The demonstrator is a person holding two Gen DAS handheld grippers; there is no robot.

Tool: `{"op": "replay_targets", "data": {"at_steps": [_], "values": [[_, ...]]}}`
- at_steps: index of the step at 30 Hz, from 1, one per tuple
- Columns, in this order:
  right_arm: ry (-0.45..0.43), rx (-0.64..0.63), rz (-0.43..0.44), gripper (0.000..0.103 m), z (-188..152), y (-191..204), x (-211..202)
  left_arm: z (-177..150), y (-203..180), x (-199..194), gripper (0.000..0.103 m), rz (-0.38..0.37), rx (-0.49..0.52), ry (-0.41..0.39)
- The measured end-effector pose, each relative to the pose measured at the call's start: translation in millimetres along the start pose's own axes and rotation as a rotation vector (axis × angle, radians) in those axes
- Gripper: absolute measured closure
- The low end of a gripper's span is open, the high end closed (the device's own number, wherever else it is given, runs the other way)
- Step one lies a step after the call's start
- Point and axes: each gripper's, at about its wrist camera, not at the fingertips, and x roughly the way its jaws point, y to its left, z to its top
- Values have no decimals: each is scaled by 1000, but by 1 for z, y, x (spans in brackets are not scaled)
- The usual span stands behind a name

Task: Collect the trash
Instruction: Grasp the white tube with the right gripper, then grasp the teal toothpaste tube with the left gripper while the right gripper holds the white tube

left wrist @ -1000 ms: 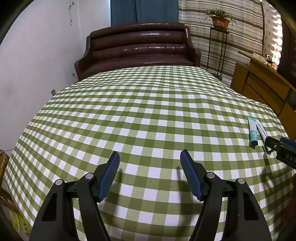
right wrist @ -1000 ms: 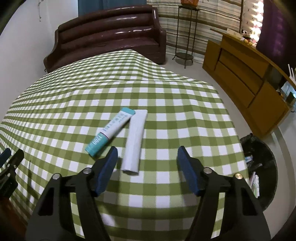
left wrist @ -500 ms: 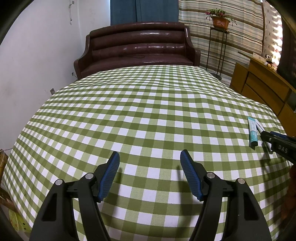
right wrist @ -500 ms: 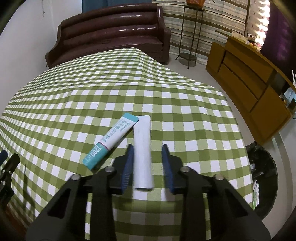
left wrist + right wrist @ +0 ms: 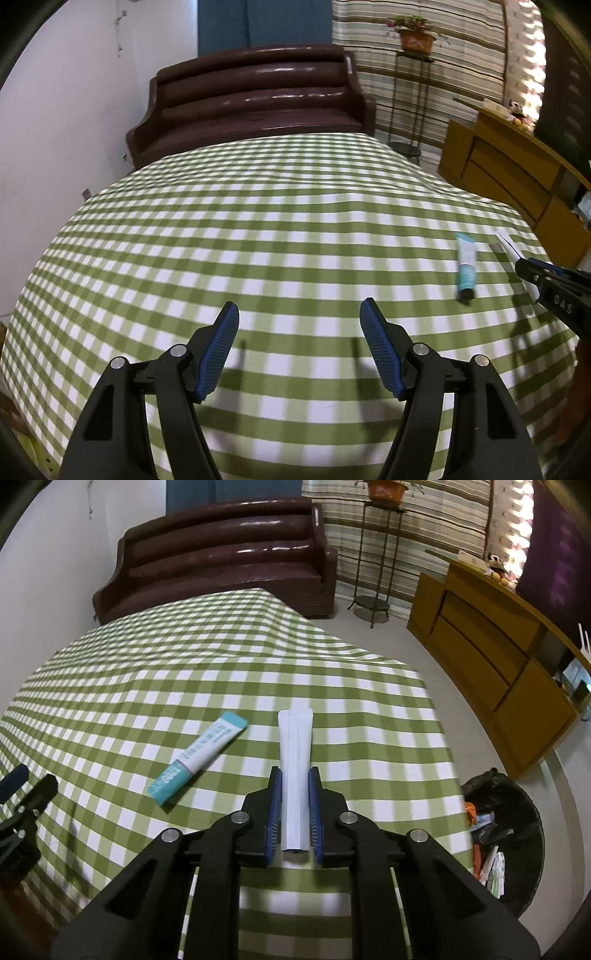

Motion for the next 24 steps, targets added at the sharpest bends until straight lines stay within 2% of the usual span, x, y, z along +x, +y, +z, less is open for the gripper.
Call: {"op": "replay_targets", "data": {"at_steps": [12,24], "values": [[-30,73,-7,89,-8,-54,-19,16,-76,7,37,-88,97,-6],[-33,127,-5,88,-15,-92,-19,38,-126,41,37,-100,165,25]]}}
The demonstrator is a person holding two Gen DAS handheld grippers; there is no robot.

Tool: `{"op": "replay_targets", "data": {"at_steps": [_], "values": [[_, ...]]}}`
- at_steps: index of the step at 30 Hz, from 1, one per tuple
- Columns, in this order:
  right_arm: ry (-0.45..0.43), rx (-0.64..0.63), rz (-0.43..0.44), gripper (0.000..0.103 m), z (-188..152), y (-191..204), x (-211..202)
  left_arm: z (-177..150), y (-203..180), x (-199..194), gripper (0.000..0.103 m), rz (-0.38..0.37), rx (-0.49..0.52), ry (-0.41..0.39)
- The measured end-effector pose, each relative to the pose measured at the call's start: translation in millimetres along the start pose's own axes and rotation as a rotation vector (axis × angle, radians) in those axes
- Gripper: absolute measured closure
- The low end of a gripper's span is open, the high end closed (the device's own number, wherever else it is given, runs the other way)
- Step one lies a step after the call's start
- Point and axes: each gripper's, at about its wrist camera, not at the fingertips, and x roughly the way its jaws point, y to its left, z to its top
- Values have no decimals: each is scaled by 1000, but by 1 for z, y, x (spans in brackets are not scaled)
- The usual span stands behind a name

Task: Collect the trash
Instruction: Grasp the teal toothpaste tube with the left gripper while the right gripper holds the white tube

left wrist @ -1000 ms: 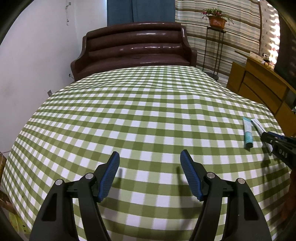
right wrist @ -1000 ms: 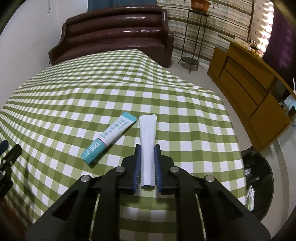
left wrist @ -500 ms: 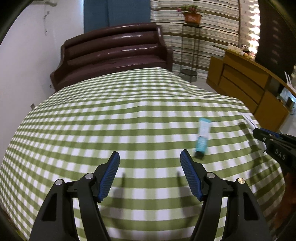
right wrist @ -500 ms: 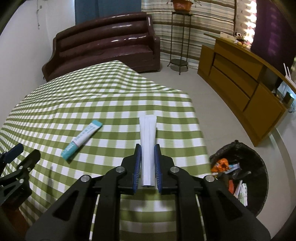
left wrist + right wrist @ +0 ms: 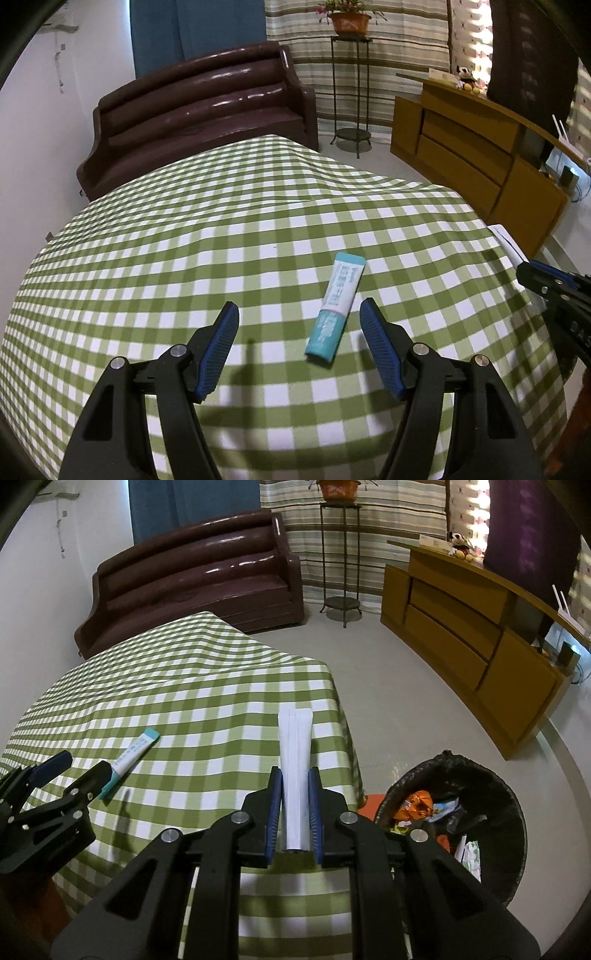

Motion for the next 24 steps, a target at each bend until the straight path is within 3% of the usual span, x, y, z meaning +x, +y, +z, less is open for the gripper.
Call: {"op": "replay_targets", "data": {"at_steps": [3,11,20,24], "values": [[6,7,1,88,-1,-3,3,2,-4,9,37,-4,13,19],[10,16,7,88,-1,-7,5,0,-14,25,58,-39,65,73],[11,16,6,88,-1,-7,5,-2,-23,25,82,-87,88,66],[13,16,7,88,-1,-6,6,-3,-26,25,85,-89,93,59]]}}
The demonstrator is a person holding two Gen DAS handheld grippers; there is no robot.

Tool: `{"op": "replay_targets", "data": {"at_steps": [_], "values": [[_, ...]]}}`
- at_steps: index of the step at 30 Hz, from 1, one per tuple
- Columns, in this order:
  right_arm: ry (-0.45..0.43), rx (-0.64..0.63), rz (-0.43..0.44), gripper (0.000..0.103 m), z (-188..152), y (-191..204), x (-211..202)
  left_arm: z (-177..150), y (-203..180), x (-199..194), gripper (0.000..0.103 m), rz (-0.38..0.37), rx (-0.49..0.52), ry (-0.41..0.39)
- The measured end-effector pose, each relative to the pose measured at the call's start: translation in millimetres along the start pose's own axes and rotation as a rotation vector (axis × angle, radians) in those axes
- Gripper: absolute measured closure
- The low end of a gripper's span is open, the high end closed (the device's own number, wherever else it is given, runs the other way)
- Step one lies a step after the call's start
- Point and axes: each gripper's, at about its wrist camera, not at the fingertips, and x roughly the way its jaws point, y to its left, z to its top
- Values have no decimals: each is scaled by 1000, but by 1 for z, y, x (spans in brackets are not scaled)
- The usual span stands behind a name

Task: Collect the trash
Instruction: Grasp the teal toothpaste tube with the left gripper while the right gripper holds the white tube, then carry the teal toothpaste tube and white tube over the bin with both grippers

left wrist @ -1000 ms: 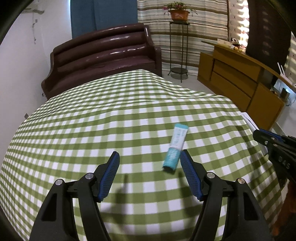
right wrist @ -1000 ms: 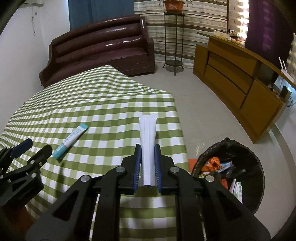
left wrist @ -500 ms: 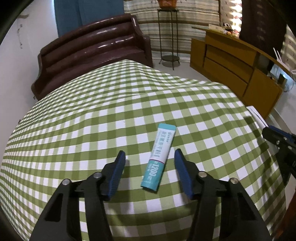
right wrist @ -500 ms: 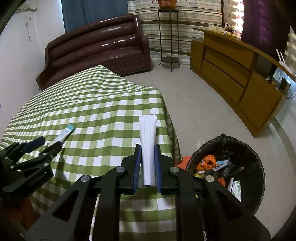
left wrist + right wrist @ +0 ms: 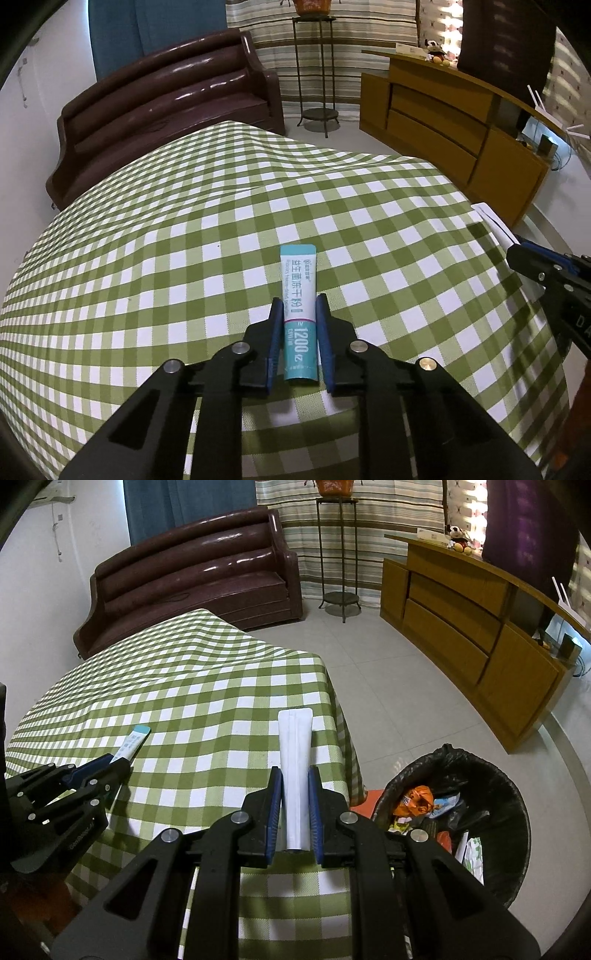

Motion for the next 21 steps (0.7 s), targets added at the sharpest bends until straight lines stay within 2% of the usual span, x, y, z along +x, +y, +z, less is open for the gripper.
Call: {"op": "replay_targets", "data": {"at_steps": [9,21], "values": [[-2,5,7,88,-8,0,-2,-6,4,-6,89,-12,-23,-19],[-24,24,0,88,-23,-14,-26,-18,-4,-41,89,-24,-39,-71]]}}
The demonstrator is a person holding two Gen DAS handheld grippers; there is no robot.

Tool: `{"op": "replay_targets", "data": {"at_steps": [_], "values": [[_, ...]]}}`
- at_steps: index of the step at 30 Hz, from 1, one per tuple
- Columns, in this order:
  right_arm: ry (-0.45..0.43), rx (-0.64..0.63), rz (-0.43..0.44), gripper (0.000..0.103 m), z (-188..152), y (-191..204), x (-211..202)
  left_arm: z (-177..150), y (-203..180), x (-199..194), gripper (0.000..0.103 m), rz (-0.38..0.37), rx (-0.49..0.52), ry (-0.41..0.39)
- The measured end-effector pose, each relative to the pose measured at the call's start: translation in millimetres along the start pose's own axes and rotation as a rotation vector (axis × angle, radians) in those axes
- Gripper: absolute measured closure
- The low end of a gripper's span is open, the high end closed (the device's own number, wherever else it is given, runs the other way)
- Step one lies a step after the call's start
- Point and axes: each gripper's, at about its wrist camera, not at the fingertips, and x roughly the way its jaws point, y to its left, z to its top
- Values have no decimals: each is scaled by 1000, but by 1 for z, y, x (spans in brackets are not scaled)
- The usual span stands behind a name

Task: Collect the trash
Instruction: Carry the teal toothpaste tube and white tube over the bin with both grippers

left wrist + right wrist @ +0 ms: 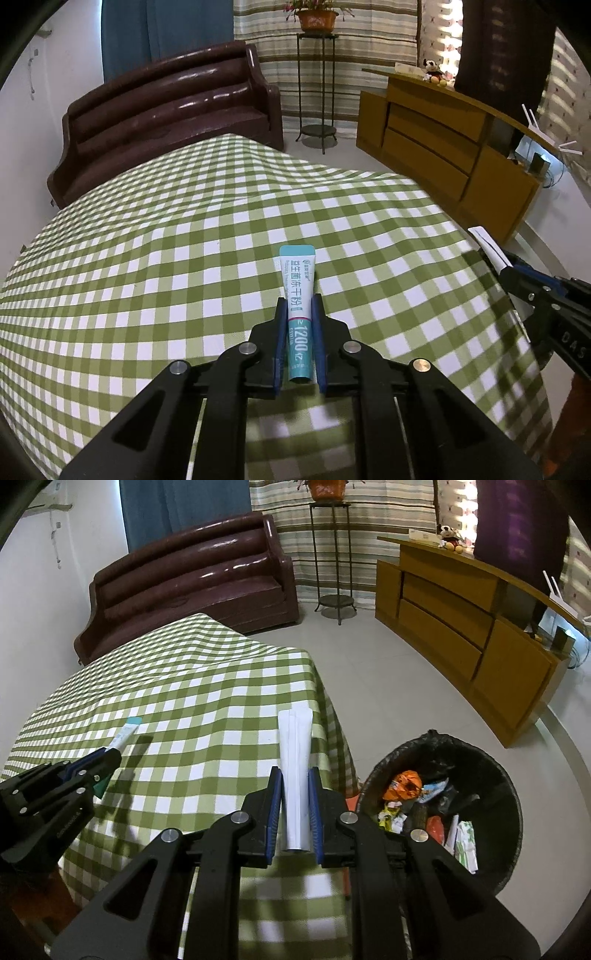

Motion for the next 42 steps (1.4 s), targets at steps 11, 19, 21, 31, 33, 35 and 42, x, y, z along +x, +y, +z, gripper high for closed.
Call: {"op": "replay_targets", "data": {"at_steps": [11,19,21,31,33,35,42], "values": [[-61,23,-63,88,-9,-32,-36,-1,-42,-37,89,-45,33,-72],[-88,78,-118,88,-17,-73,-53,5,-85,-44,89,-94,76,-98],[-93,91,-130,88,-18,-82,-57,6,-99,-42,89,-108,92,-100],[-116,145,-184,88,-25,-122,-67,13,-154,-32,89,-155,149,-112],[-121,151,-189,88,-25,-127,-68,15,-161,-29,89,-162,152,-113],[-126,156,-195,88,-26,-131,-69,15,-168,-27,89,-167,159,-114],[-134,171,-205,88,-28,-140,-67,15,-184,-17,89,-176,179,-105]]}}
